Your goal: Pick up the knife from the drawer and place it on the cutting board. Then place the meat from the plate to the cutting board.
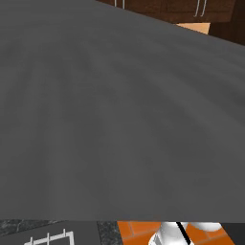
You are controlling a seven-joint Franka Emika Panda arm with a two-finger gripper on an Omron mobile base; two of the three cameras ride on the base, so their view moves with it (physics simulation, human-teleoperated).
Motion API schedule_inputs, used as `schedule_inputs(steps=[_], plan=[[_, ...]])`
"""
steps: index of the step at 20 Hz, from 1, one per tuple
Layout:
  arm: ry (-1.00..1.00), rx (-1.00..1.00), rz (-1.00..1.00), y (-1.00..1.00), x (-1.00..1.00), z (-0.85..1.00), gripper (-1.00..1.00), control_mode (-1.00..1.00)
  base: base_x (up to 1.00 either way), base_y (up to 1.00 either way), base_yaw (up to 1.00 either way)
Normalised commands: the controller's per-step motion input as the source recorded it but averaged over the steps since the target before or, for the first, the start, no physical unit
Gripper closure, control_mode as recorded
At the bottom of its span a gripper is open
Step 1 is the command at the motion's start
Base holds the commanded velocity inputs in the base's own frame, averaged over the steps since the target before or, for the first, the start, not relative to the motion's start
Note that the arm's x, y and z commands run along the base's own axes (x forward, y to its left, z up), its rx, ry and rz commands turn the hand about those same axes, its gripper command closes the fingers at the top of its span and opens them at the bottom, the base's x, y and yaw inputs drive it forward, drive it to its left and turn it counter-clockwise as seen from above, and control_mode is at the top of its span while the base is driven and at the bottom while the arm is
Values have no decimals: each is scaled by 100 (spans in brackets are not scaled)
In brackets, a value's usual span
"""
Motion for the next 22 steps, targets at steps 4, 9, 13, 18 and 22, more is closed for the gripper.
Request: schedule_inputs(steps=[4,9,13,18,22], plan=[[37,-9,34,100,-2,42,-100,-100,0,0,0],[36,-14,41,100,-11,-45,-100,-100,0,0,0],[11,-21,22,90,13,-94,-100,-100,0,0,0],[10,-10,17,44,71,-100,-100,-100,0,0,0],[1,6,12,-4,82,-100,-100,-100,0,0,0]])
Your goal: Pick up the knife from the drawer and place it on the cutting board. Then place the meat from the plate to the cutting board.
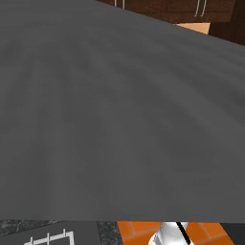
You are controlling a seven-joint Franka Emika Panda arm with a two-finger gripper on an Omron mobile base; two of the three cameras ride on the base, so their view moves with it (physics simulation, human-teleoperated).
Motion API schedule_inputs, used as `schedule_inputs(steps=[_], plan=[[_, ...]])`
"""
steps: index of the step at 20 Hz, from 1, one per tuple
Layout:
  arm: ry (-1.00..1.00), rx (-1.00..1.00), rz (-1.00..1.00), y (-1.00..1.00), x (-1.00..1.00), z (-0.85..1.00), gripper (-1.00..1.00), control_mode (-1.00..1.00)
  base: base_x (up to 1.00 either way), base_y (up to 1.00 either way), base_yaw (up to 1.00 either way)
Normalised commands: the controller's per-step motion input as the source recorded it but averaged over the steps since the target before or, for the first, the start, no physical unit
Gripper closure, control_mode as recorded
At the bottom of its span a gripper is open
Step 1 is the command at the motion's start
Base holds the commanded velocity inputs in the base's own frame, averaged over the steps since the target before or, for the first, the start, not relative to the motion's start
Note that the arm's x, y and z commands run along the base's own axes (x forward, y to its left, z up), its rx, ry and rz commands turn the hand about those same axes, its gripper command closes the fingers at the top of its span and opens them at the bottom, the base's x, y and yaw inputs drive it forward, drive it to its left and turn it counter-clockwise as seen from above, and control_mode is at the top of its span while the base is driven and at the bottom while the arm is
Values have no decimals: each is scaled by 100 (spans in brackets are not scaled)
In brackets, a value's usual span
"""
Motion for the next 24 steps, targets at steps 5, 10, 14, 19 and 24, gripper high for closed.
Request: schedule_inputs(steps=[5,10,14,19,24], plan=[[15,11,4,-16,8,-80,-100,-100,0,0,0],[6,2,-1,1,38,-42,-100,-100,0,0,0],[10,0,-4,0,35,-5,-100,-100,0,0,0],[16,-6,-2,0,10,-60,-100,-100,0,0,0],[1,1,-1,-8,24,-29,-100,-100,0,0,0]])
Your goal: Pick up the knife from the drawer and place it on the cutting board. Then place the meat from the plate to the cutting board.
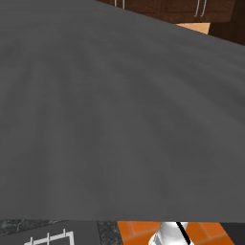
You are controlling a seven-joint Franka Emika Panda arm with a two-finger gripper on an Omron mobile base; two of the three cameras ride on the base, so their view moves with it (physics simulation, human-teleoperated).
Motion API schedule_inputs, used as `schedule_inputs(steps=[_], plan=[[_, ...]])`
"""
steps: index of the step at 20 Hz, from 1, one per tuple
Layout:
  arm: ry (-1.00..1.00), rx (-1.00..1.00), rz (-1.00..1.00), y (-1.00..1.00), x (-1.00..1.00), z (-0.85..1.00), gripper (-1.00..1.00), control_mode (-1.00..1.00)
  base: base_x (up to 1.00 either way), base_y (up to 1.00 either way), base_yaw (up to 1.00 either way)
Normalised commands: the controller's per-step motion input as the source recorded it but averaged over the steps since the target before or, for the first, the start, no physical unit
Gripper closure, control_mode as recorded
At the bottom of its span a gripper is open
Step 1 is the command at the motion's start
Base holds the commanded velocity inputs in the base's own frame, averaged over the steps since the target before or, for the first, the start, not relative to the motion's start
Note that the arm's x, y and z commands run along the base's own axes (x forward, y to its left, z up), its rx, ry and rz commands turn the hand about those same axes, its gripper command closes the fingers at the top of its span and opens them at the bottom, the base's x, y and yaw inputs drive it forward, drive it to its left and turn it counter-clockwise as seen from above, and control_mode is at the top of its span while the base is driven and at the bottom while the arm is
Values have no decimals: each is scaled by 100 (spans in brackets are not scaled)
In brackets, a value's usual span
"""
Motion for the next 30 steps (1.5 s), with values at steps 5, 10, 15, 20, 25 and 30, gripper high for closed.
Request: schedule_inputs(steps=[5,10,15,20,25,30], plan=[[1,0,0,-11,13,-49,-100,-100,0,0,0],[1,0,0,0,1,-41,100,-100,0,0,0],[0,0,0,-3,-3,0,100,-100,0,0,0],[-6,0,-5,-9,-35,38,100,-100,0,0,0],[-1,3,-23,-52,-22,100,100,-100,0,0,0],[-11,2,-24,-54,-26,100,100,-100,0,0,0]])
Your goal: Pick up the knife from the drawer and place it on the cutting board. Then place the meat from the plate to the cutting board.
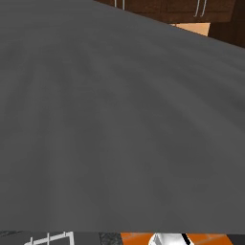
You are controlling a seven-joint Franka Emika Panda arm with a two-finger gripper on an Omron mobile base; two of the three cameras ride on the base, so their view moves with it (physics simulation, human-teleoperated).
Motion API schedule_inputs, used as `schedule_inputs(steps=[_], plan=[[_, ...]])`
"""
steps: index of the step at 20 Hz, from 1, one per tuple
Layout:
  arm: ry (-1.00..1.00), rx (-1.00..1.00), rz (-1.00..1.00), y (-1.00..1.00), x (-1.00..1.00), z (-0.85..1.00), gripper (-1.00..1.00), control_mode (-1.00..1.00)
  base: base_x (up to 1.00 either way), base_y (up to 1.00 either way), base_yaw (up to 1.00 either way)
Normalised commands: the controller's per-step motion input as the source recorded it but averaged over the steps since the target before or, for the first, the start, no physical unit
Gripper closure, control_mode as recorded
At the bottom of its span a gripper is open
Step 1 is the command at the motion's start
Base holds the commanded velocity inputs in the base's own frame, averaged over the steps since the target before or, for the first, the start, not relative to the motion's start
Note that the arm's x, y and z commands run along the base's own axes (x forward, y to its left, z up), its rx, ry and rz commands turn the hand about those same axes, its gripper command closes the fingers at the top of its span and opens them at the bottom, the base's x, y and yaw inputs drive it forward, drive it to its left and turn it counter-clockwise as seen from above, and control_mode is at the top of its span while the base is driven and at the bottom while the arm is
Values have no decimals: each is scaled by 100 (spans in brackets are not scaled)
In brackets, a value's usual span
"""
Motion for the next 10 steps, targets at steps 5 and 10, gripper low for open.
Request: schedule_inputs(steps=[5,10], plan=[[-21,0,-22,-17,-27,100,100,-100,0,0,0],[-4,1,-21,-32,-84,98,100,-100,0,0,0]])
